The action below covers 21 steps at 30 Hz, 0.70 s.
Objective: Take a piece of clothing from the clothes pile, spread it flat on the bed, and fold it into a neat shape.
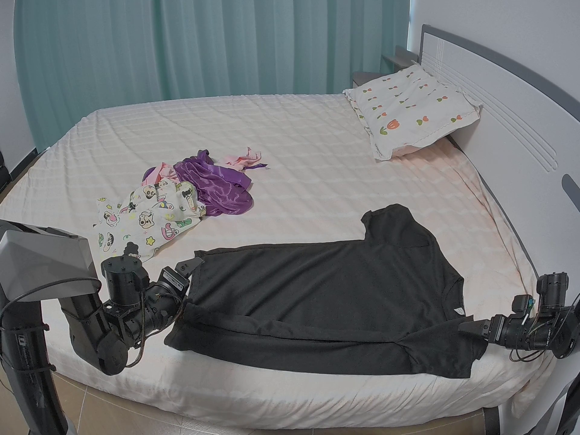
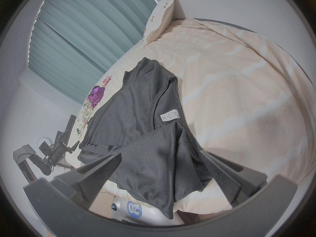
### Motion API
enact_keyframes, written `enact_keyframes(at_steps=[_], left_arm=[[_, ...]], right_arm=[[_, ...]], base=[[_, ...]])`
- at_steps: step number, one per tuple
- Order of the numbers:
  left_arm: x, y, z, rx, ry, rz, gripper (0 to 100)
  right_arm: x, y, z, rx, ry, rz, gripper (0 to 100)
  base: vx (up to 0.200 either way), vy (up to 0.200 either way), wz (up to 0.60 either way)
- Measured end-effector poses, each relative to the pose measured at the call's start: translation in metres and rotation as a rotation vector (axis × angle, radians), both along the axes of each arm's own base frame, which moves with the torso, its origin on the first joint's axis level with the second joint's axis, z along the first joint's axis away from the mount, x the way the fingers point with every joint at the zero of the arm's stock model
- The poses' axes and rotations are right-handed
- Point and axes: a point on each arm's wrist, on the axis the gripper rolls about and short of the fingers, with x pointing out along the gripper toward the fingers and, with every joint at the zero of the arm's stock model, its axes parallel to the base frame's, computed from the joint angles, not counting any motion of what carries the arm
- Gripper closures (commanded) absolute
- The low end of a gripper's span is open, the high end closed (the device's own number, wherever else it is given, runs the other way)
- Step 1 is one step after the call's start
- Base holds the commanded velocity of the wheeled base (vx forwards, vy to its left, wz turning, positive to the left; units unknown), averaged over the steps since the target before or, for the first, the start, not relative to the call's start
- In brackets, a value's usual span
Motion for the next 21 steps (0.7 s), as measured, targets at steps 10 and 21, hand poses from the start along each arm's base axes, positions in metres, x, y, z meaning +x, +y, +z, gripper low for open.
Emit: enact_keyframes(at_steps=[10,21], left_arm=[[-0.008,0.002,-0.008,0.042,0.02,-0.069,0],[-0.027,0.002,-0.018,0.178,0.055,-0.162,0]], right_arm=[[-0.002,0.001,-0.001,0.001,0.007,0.003,0],[-0.004,0.004,-0.002,0.0,0.014,0.018,0]], base=[[0.0,0.0,0.0],[0.0,0.0,0.0]])
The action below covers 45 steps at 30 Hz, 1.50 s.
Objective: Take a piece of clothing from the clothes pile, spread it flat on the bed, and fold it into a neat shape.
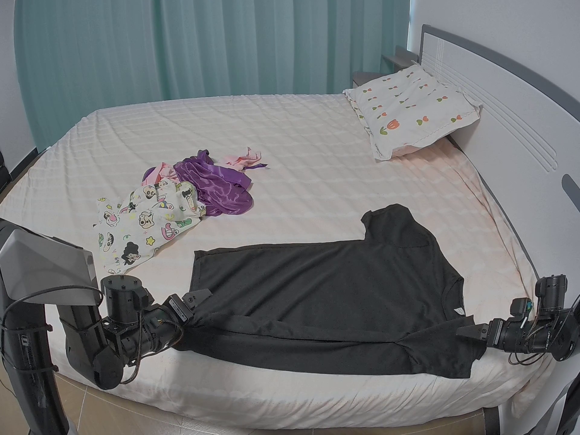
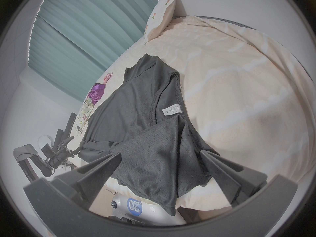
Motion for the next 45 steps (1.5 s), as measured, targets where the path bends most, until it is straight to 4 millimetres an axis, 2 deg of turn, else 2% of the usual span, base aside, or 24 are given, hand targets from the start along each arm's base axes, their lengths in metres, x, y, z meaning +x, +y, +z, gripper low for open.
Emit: enact_keyframes(at_steps=[15,34,35,45], left_arm=[[-0.018,-0.006,0.003,0.088,0.028,-0.049,0],[-0.005,-0.008,-0.005,0.139,0.035,0.024,0],[-0.003,-0.008,-0.006,0.144,0.036,0.034,100],[0.003,-0.009,-0.011,0.155,0.041,0.059,100]], right_arm=[[0.0,0.0,0.0,-0.001,0.001,0.002,0],[-0.001,0.002,-0.001,-0.002,0.008,0.01,0],[-0.001,0.002,-0.001,-0.002,0.008,0.01,0],[-0.001,0.002,-0.001,-0.002,0.006,0.01,0]], base=[[0.0,0.0,0.0],[0.0,0.0,0.0],[0.0,0.0,0.0],[0.0,0.0,0.0]])
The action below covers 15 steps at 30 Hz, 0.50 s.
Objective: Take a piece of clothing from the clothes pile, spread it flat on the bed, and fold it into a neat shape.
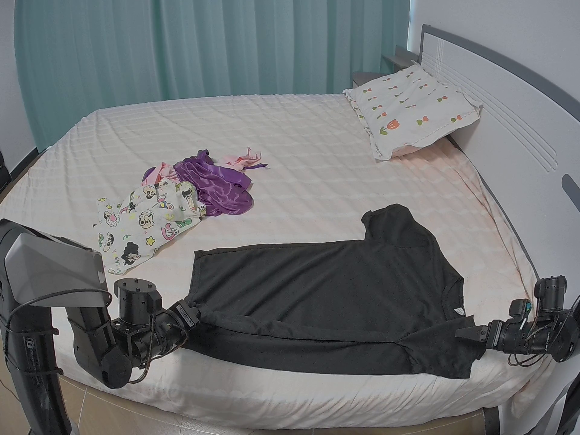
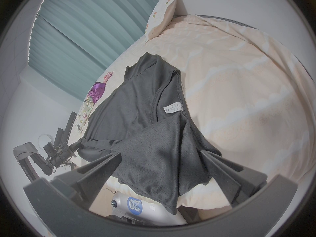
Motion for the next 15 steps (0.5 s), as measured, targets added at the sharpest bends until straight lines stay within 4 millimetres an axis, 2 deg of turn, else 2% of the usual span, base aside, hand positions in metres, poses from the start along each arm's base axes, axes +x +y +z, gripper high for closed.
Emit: enact_keyframes(at_steps=[10,15], left_arm=[[0.0,0.001,0.007,0.014,-0.026,0.036,100],[-0.002,0.003,0.016,0.007,-0.049,0.041,100]], right_arm=[[0.001,0.0,0.004,-0.002,-0.042,-0.006,0],[0.001,0.0,0.005,-0.002,-0.052,-0.004,0]], base=[[0.0,0.0,0.0],[0.0,0.0,0.0]])
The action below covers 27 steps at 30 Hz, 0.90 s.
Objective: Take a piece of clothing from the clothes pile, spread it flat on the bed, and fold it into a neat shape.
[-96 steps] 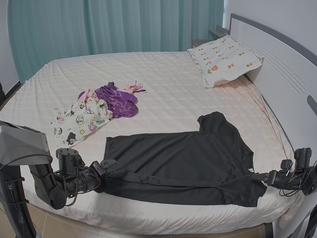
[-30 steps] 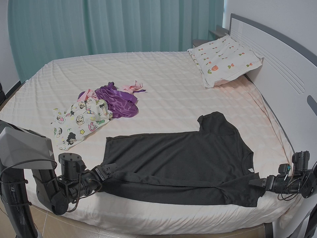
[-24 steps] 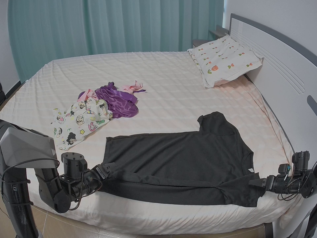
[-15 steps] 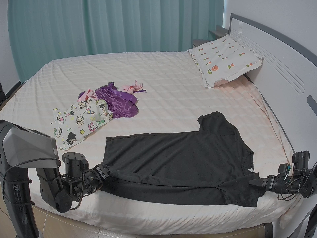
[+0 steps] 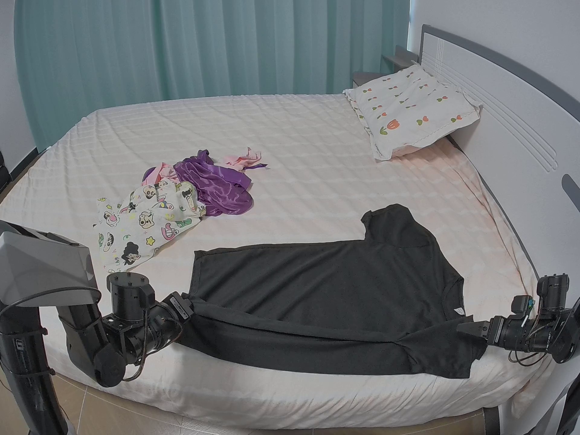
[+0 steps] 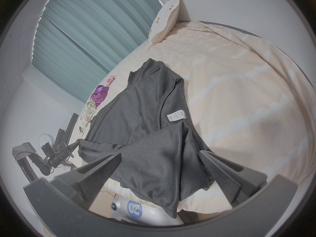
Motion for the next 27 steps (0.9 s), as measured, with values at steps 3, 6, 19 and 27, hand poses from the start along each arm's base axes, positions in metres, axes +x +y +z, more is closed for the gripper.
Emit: enact_keyframes(at_steps=[3,6,19,27], left_arm=[[-0.002,0.002,0.004,-0.003,-0.009,0.006,100],[-0.002,0.004,0.006,-0.004,-0.014,0.01,100],[-0.002,0.004,0.008,-0.009,-0.017,0.013,100],[-0.002,0.004,0.007,-0.01,-0.014,0.015,100]], right_arm=[[0.0,0.001,0.0,0.001,-0.002,0.006,0],[0.002,0.003,0.001,-0.001,-0.016,0.015,0],[0.021,0.001,-0.003,-0.025,-0.149,0.014,0],[0.029,0.01,-0.016,-0.062,-0.155,0.017,0]], base=[[0.0,0.0,0.0],[0.0,0.0,0.0],[0.0,0.0,0.0],[0.0,0.0,0.0]])
